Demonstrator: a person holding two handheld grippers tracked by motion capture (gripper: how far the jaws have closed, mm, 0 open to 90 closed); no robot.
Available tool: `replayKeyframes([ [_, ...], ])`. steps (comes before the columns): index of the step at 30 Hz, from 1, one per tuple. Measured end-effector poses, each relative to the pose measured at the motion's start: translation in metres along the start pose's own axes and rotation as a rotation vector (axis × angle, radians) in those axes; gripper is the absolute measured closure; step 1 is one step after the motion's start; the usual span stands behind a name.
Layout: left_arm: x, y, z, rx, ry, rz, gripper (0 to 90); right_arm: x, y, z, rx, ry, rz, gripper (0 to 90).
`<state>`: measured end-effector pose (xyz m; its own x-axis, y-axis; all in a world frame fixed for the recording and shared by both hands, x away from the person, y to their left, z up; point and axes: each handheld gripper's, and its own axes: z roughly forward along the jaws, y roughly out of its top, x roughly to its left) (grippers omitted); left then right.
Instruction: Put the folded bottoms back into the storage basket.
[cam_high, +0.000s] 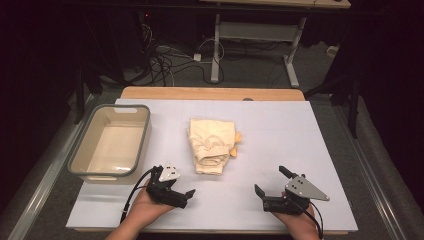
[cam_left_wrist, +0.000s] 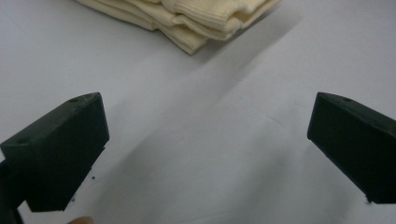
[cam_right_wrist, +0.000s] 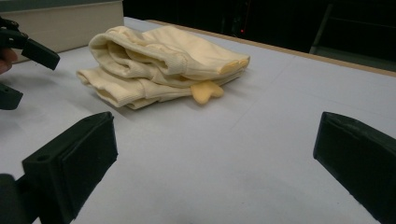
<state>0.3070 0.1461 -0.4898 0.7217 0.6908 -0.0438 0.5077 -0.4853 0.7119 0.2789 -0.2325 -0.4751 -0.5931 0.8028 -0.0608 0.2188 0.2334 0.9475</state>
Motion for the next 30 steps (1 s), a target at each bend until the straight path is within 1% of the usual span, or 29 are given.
replayKeyframes([
  [4,0.0,0.0,0.0,0.015,-0.001,-0.001,0.5,0.0,0.0,0.0,0.002,0.0,0.001,0.7],
  [7,0.001,0.0,0.0,0.017,0.0,-0.005,5.0,0.0,0.0,0.001,0.003,0.001,0.0,0.7],
  [8,0.002,0.0,-0.001,0.014,-0.007,-0.012,7.8,0.001,0.0,0.001,0.003,0.002,-0.001,0.7],
  [9,0.002,0.0,-0.001,0.014,-0.007,-0.012,13.0,0.001,0.0,0.001,0.003,0.002,-0.001,0.7],
  [10,0.003,0.0,-0.001,0.008,-0.01,-0.021,16.7,0.001,0.0,0.001,0.003,0.003,-0.002,0.8],
  [11,0.003,0.0,-0.001,0.008,-0.01,-0.021,18.5,0.001,0.0,0.001,0.003,0.003,-0.002,0.8],
  [12,0.004,0.0,-0.001,0.005,-0.015,-0.022,18.5,0.001,-0.001,0.001,0.004,0.002,-0.001,0.7],
  [13,0.004,-0.001,-0.001,-0.002,-0.019,-0.019,24.9,0.001,-0.001,0.002,0.004,0.003,-0.001,0.7],
  [14,0.004,0.0,-0.001,-0.006,-0.015,-0.014,32.8,0.001,-0.001,0.002,0.005,0.004,-0.001,0.7],
  [18,0.004,0.0,0.002,-0.006,-0.008,-0.016,43.5,0.0,-0.001,0.001,0.004,0.003,0.0,0.8],
  [19,0.004,0.0,0.002,-0.006,-0.008,-0.016,47.4,0.0,-0.001,0.001,0.004,0.003,0.0,0.8],
  [20,0.004,0.0,0.003,-0.006,-0.009,-0.01,47.4,0.0,-0.001,0.001,0.005,0.003,0.0,0.7],
  [21,0.003,0.0,0.003,-0.005,-0.004,-0.008,54.7,0.0,-0.001,0.001,0.005,0.003,0.0,0.8],
  [24,0.004,0.003,0.005,-0.006,-0.001,-0.017,63.0,0.0,-0.001,0.001,0.005,0.003,0.0,0.8],
  [26,0.005,0.005,0.008,-0.011,0.006,-0.035,65.5,0.001,-0.001,0.001,0.003,0.003,0.0,0.7],
  [28,0.006,0.006,0.009,-0.014,0.009,-0.035,65.5,0.0,-0.001,0.001,0.002,0.005,-0.002,0.7],
  [30,0.006,0.009,0.01,-0.021,0.015,-0.044,65.2,0.001,0.0,0.0,-0.001,0.004,-0.001,0.8],
])
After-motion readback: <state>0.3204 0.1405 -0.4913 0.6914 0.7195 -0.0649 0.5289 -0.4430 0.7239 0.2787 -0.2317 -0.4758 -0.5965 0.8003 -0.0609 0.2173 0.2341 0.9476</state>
